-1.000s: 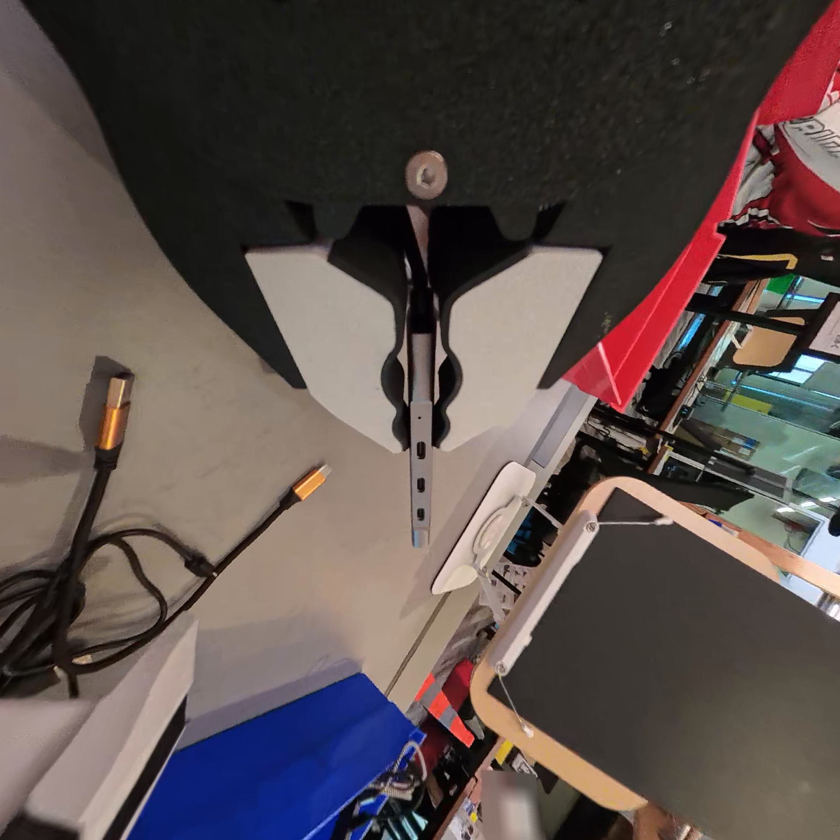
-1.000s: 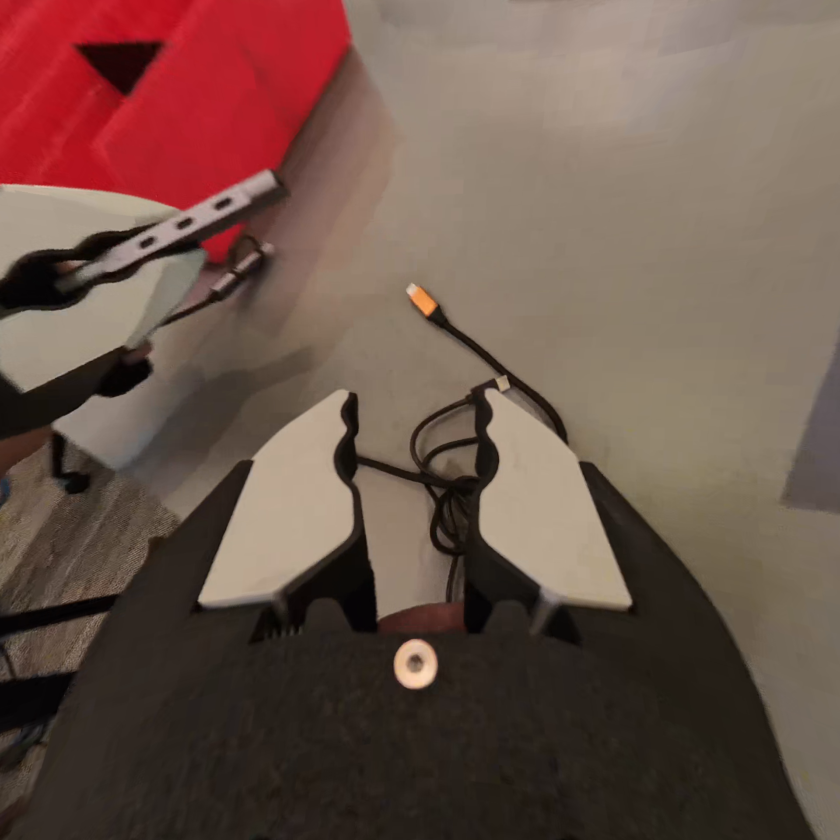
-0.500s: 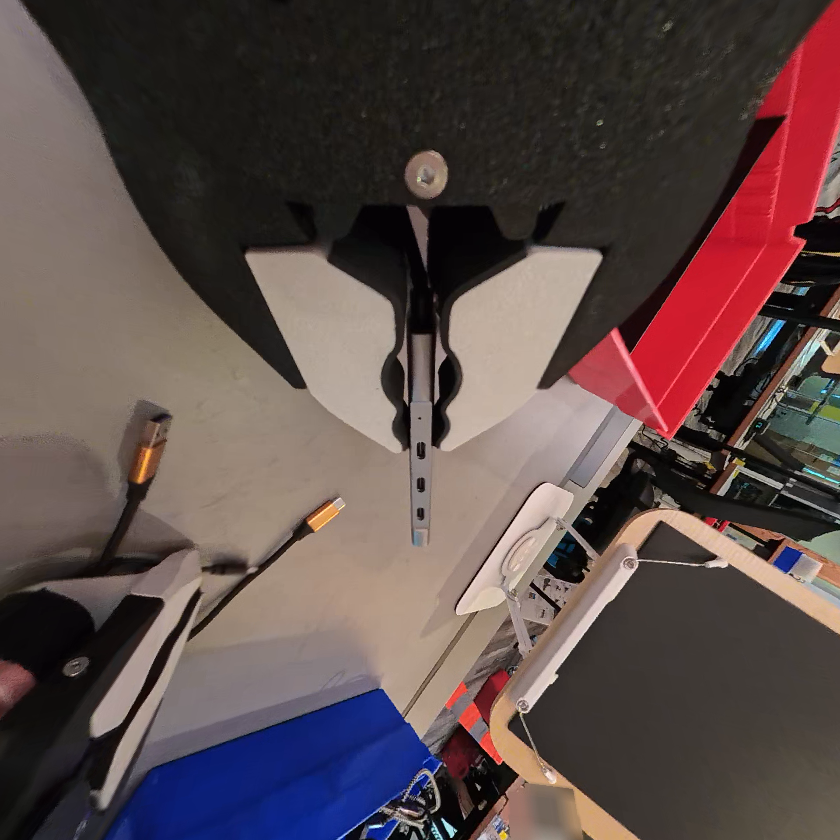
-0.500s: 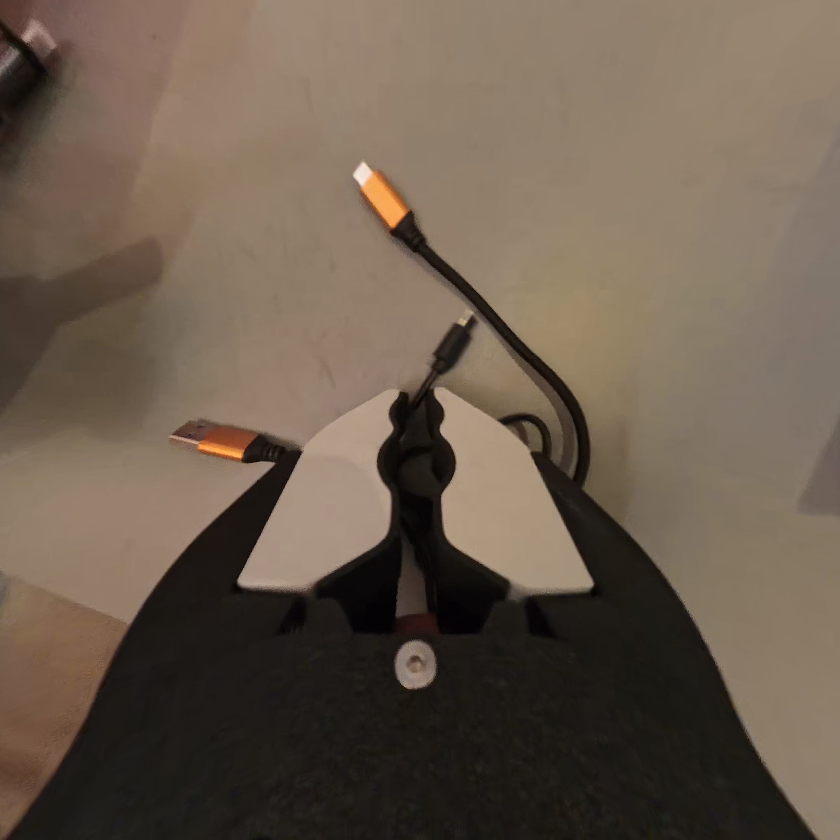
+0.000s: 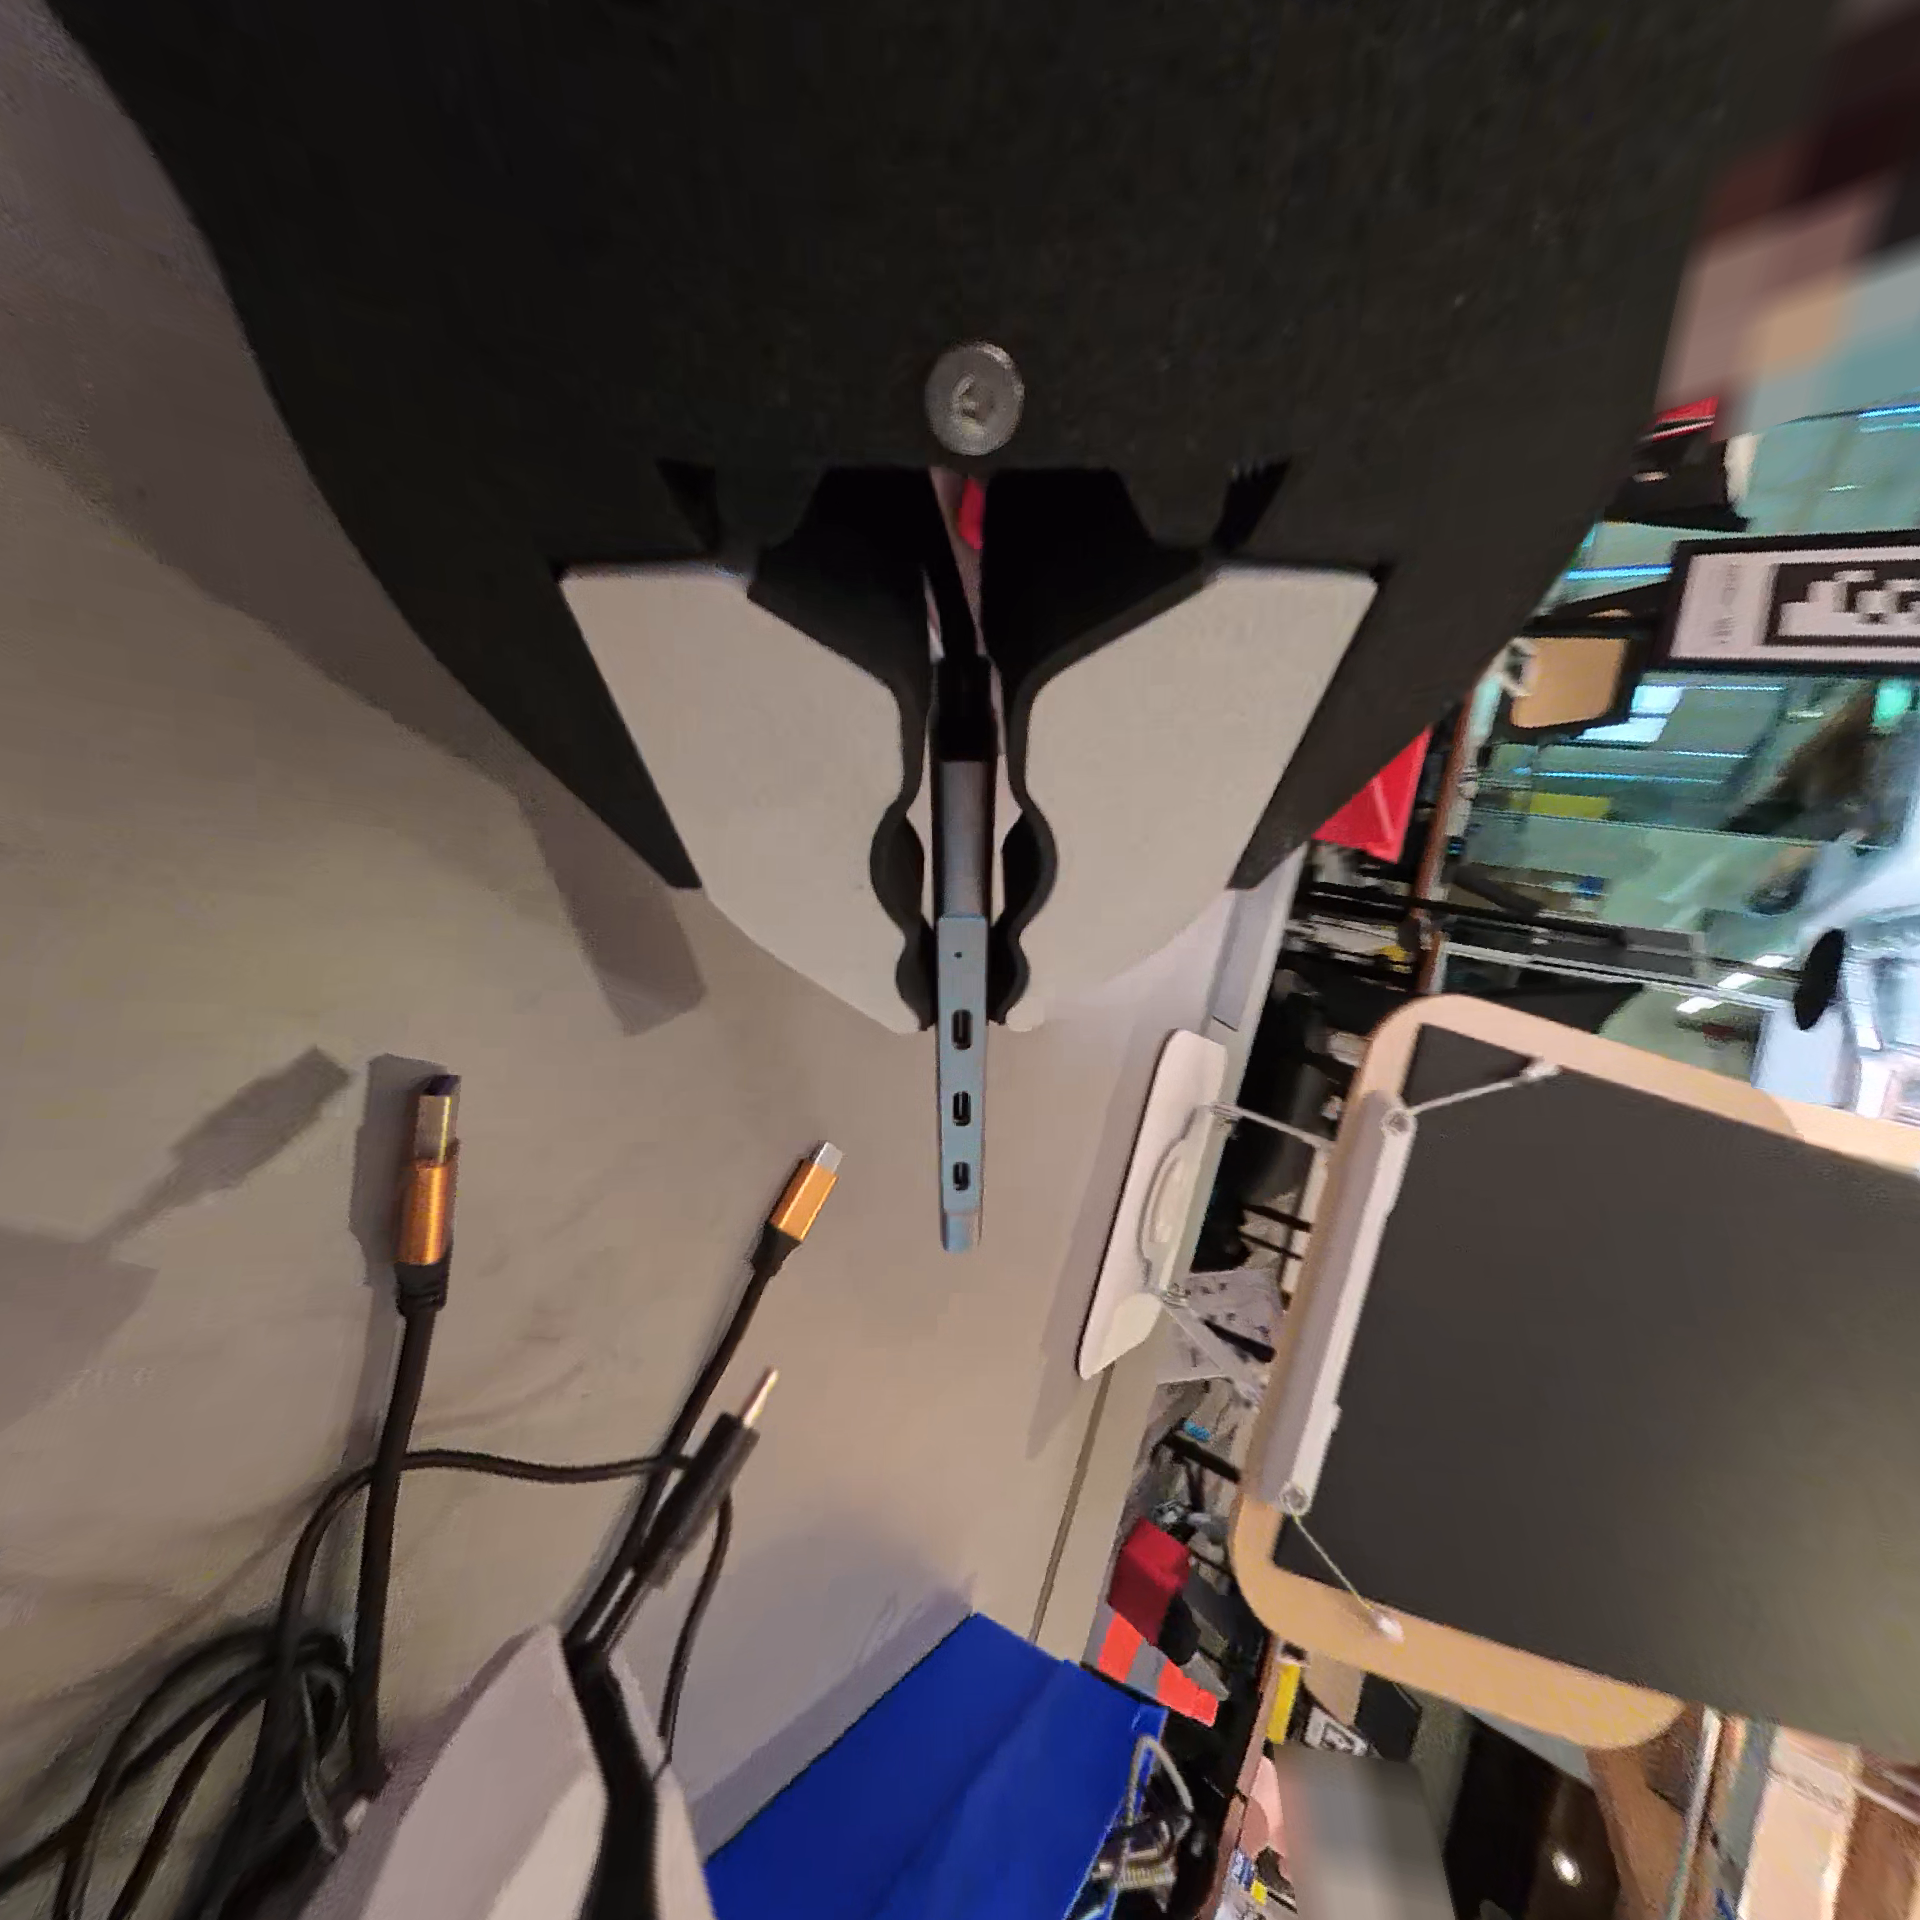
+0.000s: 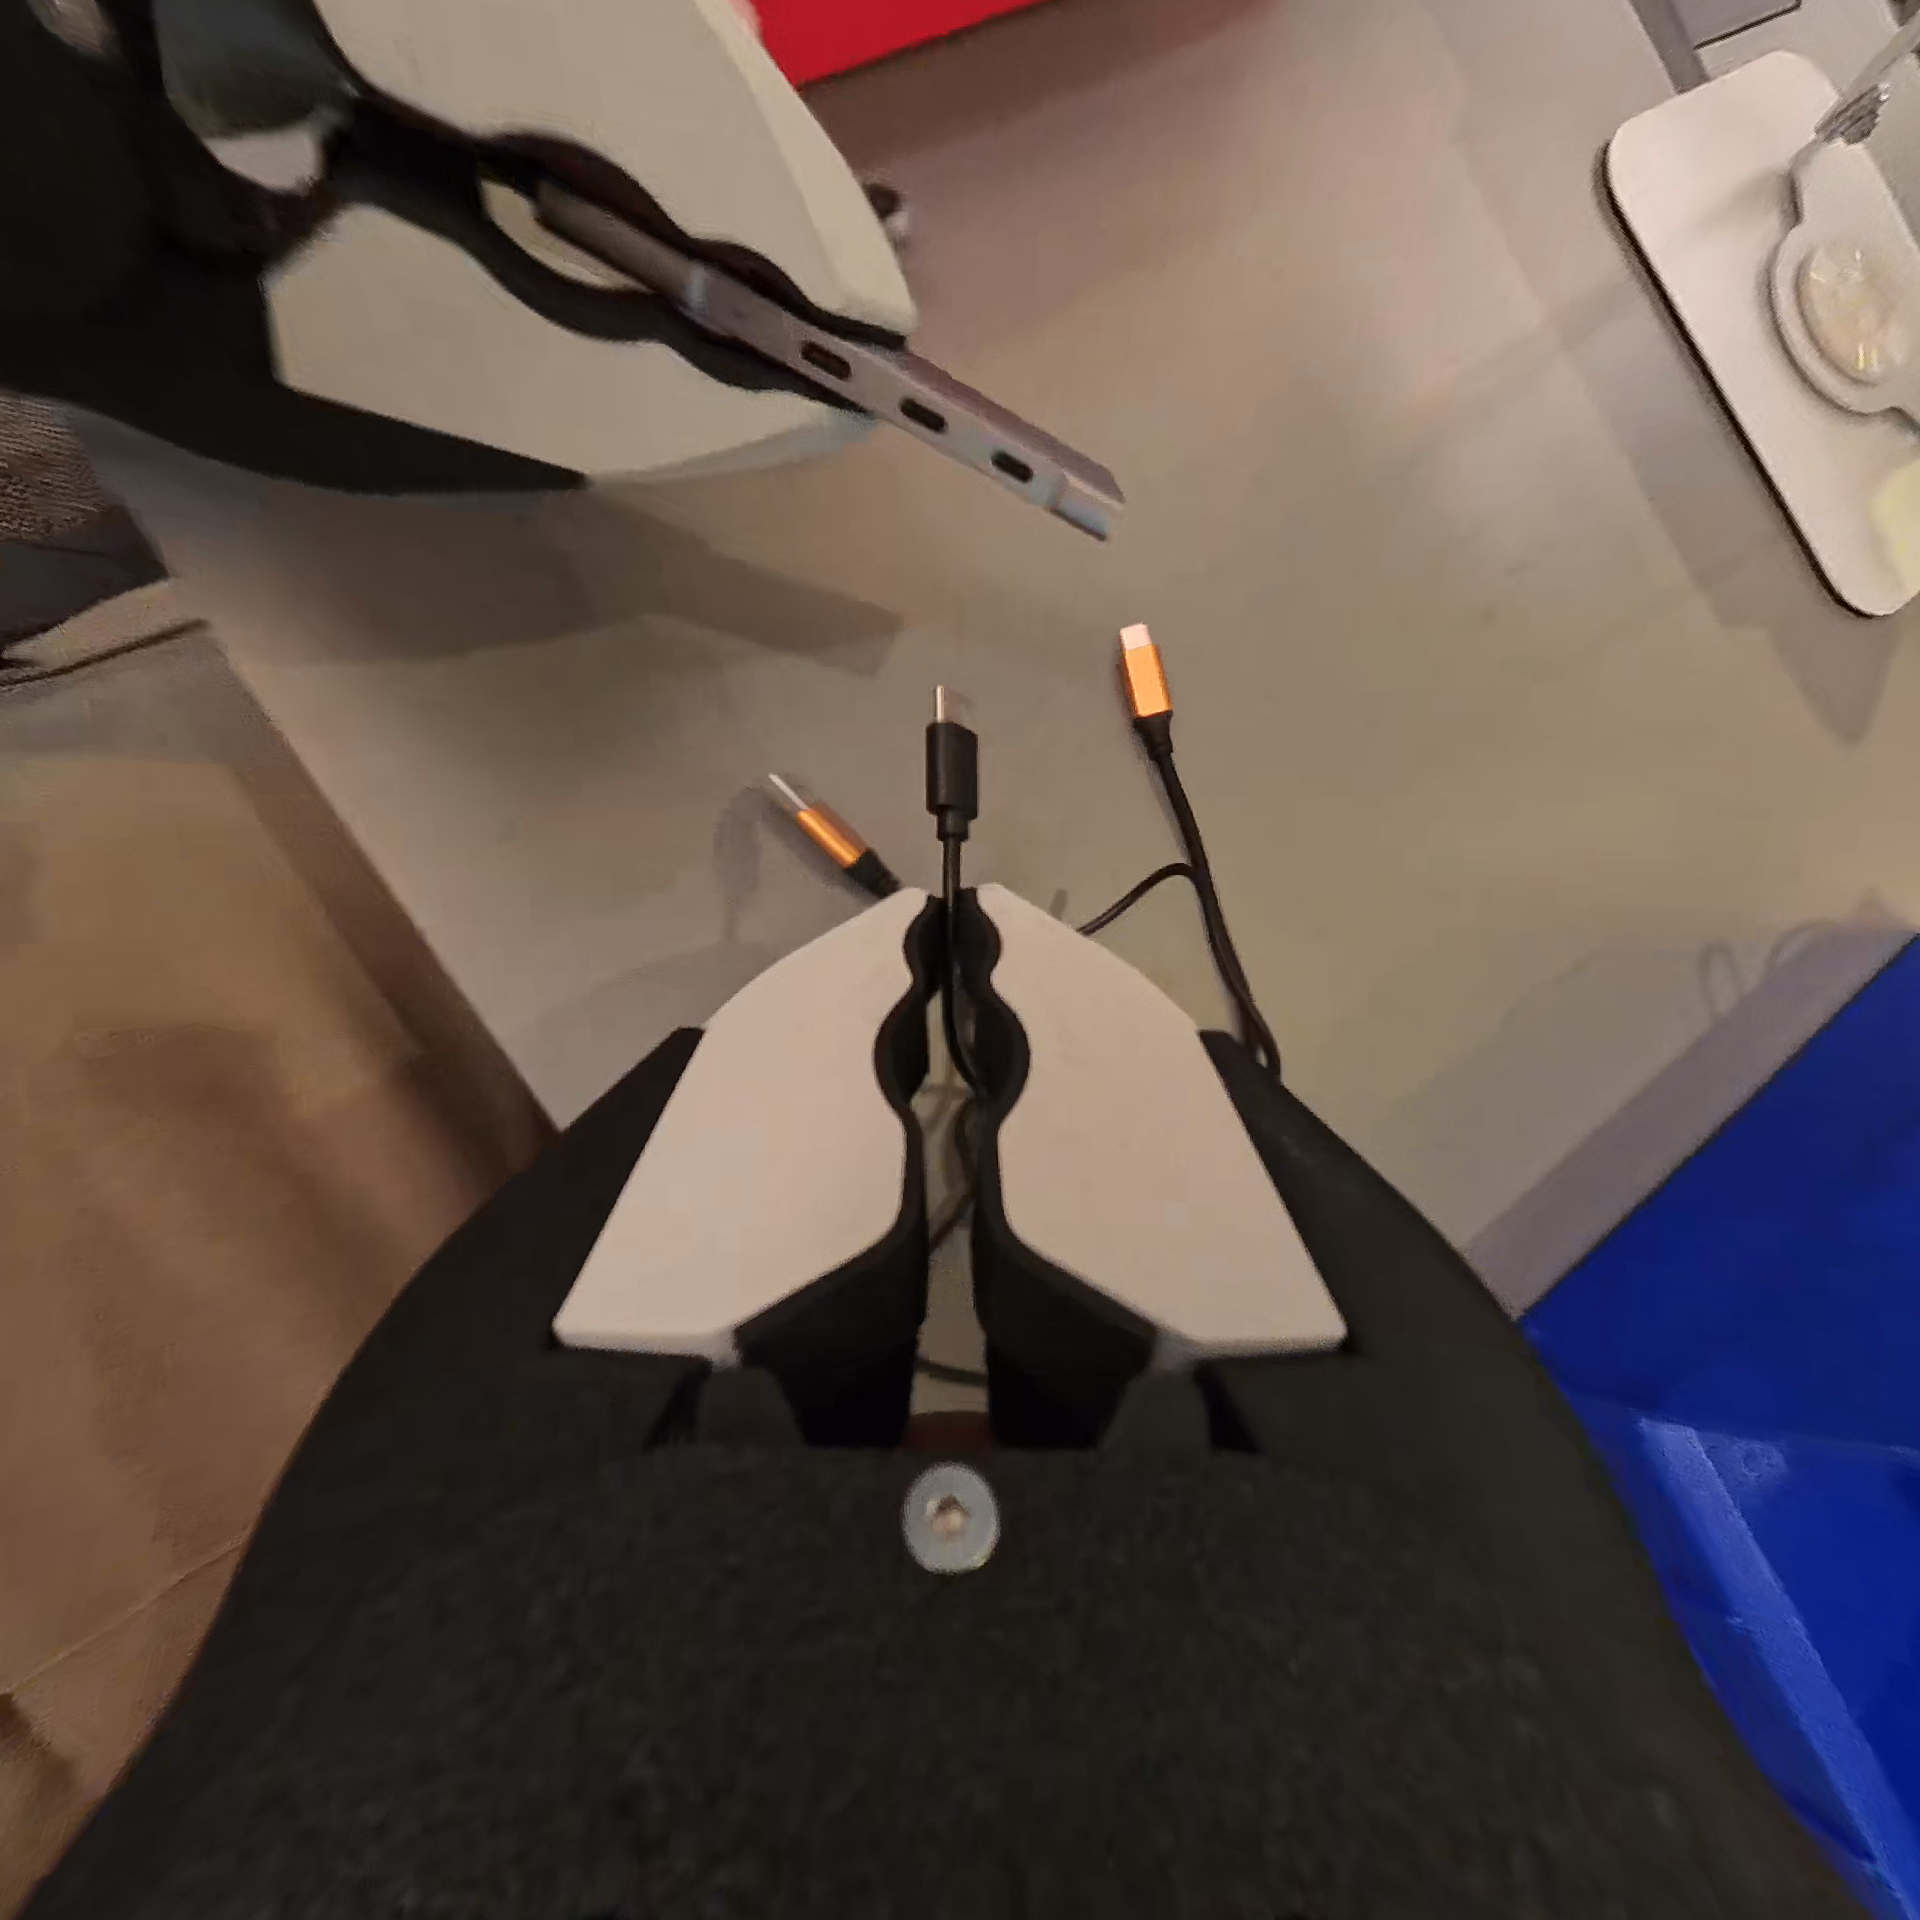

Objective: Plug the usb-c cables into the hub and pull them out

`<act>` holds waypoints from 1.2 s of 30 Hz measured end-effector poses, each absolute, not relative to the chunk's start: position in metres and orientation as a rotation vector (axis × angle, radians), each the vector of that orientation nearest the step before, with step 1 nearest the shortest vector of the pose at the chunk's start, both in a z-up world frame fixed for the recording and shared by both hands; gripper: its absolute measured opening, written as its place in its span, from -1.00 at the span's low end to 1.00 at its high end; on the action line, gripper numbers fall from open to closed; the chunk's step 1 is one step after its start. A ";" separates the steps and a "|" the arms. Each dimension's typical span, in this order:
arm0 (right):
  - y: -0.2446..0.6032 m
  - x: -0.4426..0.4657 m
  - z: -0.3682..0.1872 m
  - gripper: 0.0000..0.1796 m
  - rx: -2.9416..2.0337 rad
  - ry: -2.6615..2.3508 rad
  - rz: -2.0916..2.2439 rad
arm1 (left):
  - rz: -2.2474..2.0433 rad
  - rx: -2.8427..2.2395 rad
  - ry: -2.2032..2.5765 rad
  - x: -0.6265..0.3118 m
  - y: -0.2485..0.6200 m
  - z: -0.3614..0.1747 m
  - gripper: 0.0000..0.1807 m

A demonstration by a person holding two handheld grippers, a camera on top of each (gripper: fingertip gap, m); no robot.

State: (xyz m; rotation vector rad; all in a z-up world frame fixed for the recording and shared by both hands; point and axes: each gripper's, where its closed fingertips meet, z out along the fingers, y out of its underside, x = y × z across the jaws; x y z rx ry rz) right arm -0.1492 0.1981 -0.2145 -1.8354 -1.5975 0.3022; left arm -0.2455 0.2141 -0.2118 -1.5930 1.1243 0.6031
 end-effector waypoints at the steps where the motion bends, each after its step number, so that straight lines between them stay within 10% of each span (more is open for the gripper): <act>1: 0.193 -0.150 -0.213 -0.98 -1.843 -1.601 0.324 | 0.630 -1.586 1.145 -0.243 0.214 -0.212 -0.90; 36: 0.197 -0.151 -0.237 -0.97 -1.845 -1.658 0.142 | 0.849 -1.564 1.381 -0.204 0.204 -0.236 -0.90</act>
